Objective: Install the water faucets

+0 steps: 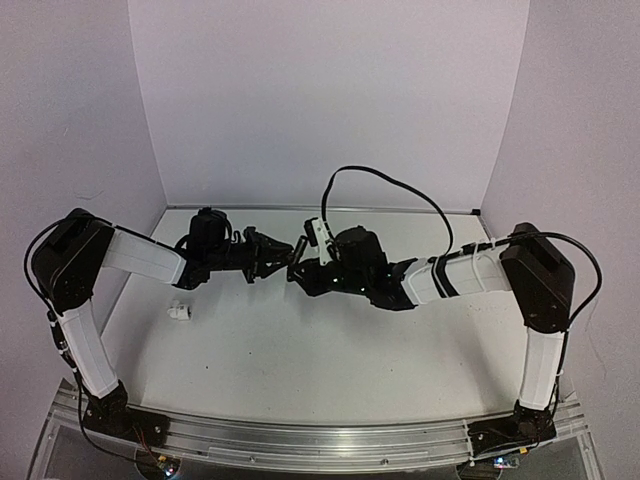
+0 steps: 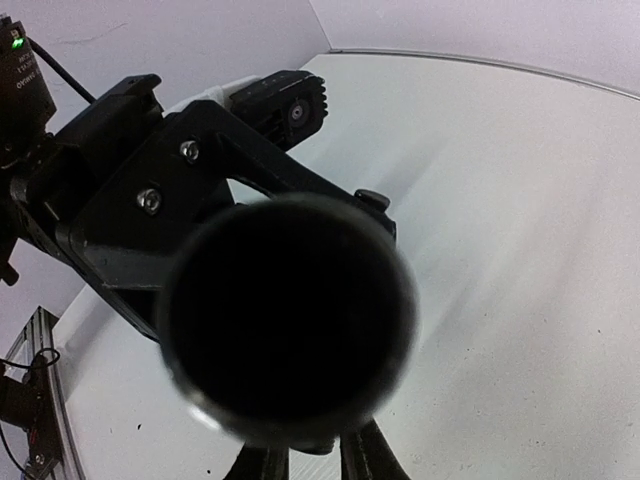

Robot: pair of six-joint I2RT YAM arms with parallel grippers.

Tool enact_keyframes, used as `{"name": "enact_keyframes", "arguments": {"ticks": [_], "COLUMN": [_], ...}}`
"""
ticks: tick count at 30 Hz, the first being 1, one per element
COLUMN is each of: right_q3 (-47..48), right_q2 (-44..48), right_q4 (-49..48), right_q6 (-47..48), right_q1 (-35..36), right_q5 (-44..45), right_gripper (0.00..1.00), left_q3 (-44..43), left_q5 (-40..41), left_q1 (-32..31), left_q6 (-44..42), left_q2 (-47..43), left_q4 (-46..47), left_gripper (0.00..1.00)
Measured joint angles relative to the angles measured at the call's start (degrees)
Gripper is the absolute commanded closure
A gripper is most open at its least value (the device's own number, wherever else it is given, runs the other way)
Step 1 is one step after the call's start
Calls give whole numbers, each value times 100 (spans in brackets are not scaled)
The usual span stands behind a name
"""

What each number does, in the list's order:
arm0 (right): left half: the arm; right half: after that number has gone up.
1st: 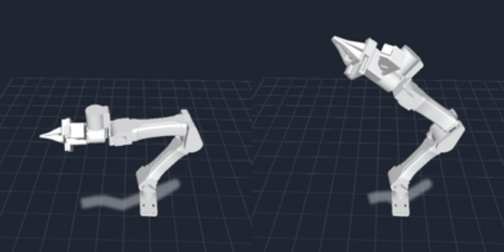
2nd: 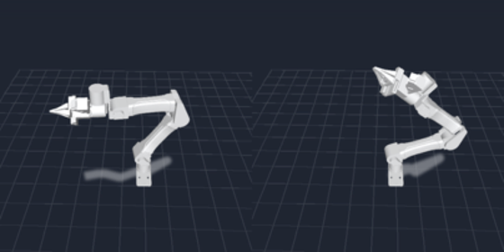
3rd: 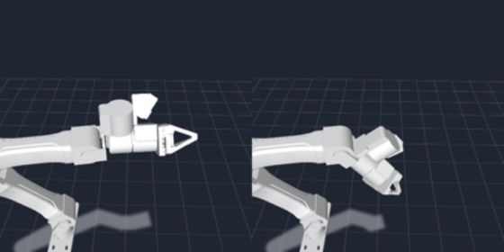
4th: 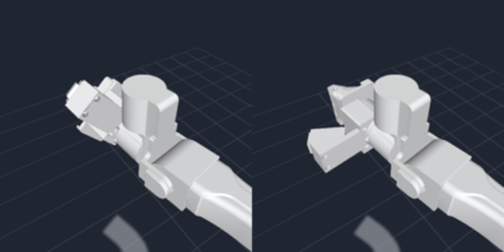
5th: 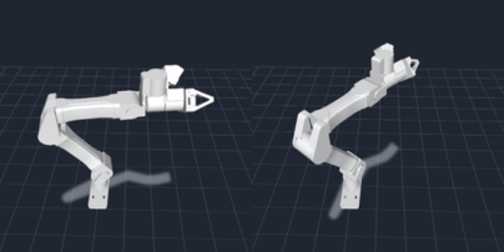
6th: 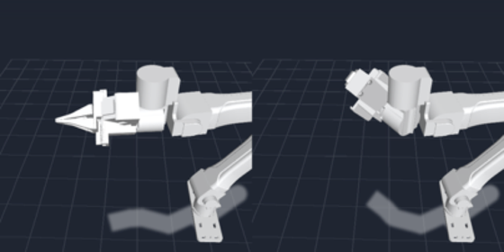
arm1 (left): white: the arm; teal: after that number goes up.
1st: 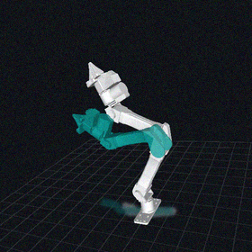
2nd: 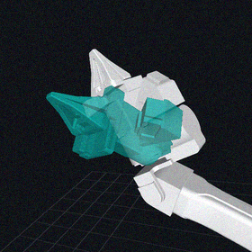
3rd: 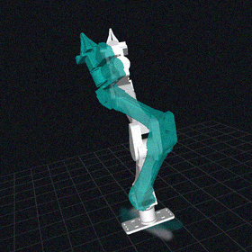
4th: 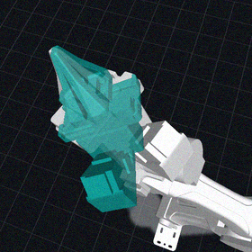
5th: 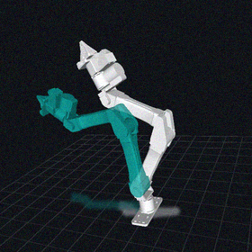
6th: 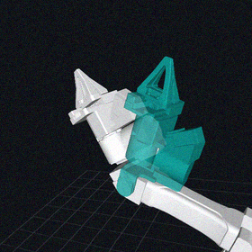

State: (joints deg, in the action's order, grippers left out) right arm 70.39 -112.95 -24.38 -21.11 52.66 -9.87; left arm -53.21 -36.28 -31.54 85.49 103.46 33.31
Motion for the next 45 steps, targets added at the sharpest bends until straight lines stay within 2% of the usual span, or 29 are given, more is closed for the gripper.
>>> {"name": "enact_keyframes", "arguments": {"ticks": [2,7,9,11,19,26,28,33,36,39,42,45], "right_q3": [0,-4,-28,-92,-424,-637,-725,-1017,-1306,-1583,-1814,-1927], "right_q2": [-2,-1,0,0,69,381,520,982,1310,1621,1823,1943], "right_q4": [-2,-2,-11,-2,178,458,592,1080,1342,1678,1867,2064], "right_q6": [7,81,136,197,543,766,702,341,150,-87,-226,-337], "right_q1": [0,21,37,41,52,48,30,-181,-388,-642,-855,-951], "right_q5": [19,147,231,344,826,1220,1281,1339,1440,1461,1463,1419], "right_gripper": [100,100,100,100,100,97,92,62,49,31,23,22], "left_q3": [0,7,56,217,727,604,398,-327,-886,-1371,-1784,-2251], "left_q5": [15,-14,-11,-15,168,624,816,1310,1802,2197,2481,2732], "left_q1": [-3,-28,-83,-112,-115,-97,-97,-159,-399,-763,-1036,-1154], "left_q6": [-33,-246,-389,-534,-1467,-2644,-3051,-4095,-4636,-4890,-5006,-5150], "left_q2": [0,-2,-27,-132,-980,-1495,-1492,-1149,-713,-251,183,663], "left_q4": [14,85,133,140,-402,-1749,-2299,-3423,-4016,-4417,-4707,-4914], "left_gripper": [72,26,17,13,16,14,15,17,20,23,23,25]}}
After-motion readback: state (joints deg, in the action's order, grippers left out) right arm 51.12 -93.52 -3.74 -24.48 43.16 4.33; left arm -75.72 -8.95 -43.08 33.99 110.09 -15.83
